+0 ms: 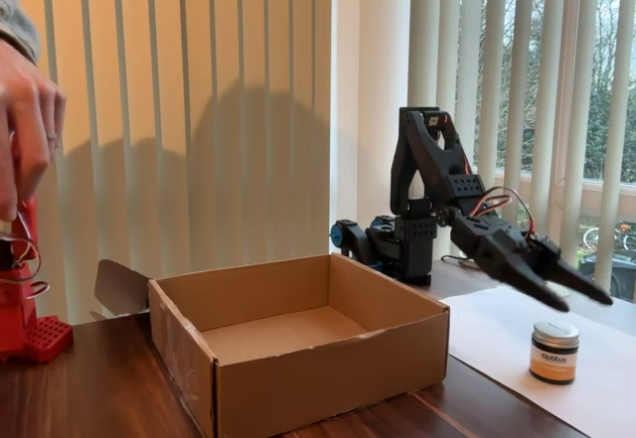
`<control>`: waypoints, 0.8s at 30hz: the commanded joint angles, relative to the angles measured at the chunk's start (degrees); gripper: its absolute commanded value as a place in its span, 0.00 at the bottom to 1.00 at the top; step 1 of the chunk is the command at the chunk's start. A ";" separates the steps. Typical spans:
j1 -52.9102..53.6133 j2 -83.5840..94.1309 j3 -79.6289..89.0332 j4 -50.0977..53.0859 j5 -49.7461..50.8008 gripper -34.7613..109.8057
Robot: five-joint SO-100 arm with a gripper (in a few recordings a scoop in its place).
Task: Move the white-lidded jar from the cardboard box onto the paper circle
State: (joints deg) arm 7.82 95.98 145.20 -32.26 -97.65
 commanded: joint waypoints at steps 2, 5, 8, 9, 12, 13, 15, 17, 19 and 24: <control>-2.46 15.82 3.52 -0.26 5.89 0.50; -5.10 23.29 8.96 0.00 12.48 0.50; -8.35 32.61 14.77 2.37 22.32 0.48; -9.32 35.95 16.44 4.66 25.40 0.48; -11.60 46.23 21.45 12.13 35.77 0.48; -12.04 49.66 23.29 14.85 38.85 0.48; -12.48 56.78 27.33 19.69 44.74 0.48; -12.57 64.69 31.38 25.84 50.01 0.48; -12.22 70.66 31.55 36.65 54.49 0.48; -11.87 77.17 32.08 48.96 65.83 0.43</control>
State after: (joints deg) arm -3.43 166.29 178.24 9.05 -38.58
